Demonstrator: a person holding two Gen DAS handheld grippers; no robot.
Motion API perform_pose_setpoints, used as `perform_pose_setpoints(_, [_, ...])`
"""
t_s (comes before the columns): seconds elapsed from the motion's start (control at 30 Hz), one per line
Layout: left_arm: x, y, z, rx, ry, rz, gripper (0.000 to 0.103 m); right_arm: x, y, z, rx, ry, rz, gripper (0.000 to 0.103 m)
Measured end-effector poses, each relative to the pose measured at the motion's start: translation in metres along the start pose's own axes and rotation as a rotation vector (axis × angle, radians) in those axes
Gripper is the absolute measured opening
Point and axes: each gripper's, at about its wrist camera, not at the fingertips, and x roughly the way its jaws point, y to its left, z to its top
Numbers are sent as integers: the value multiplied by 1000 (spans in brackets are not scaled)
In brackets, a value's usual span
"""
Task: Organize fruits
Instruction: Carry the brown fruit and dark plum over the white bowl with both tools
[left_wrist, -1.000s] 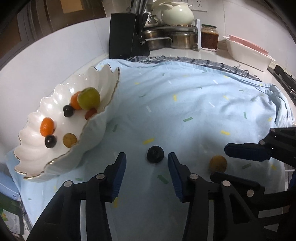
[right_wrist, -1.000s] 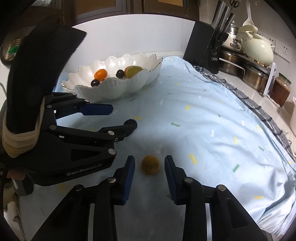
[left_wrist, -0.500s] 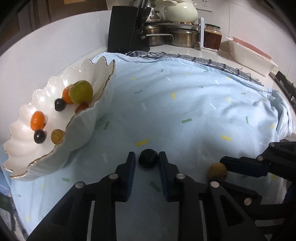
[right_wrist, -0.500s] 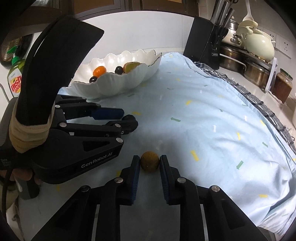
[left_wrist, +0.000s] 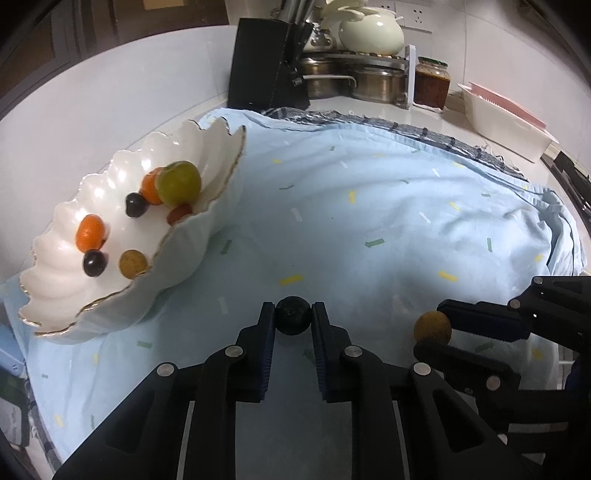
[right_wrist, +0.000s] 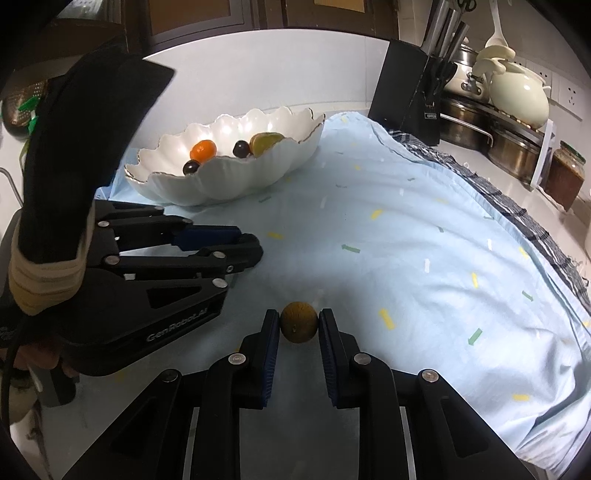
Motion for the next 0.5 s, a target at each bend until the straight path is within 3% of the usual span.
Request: perform_pose_setpoints(0.5, [-46,9,14,-97,-79,82,20,-18,-3,27,-49,-76,37,23])
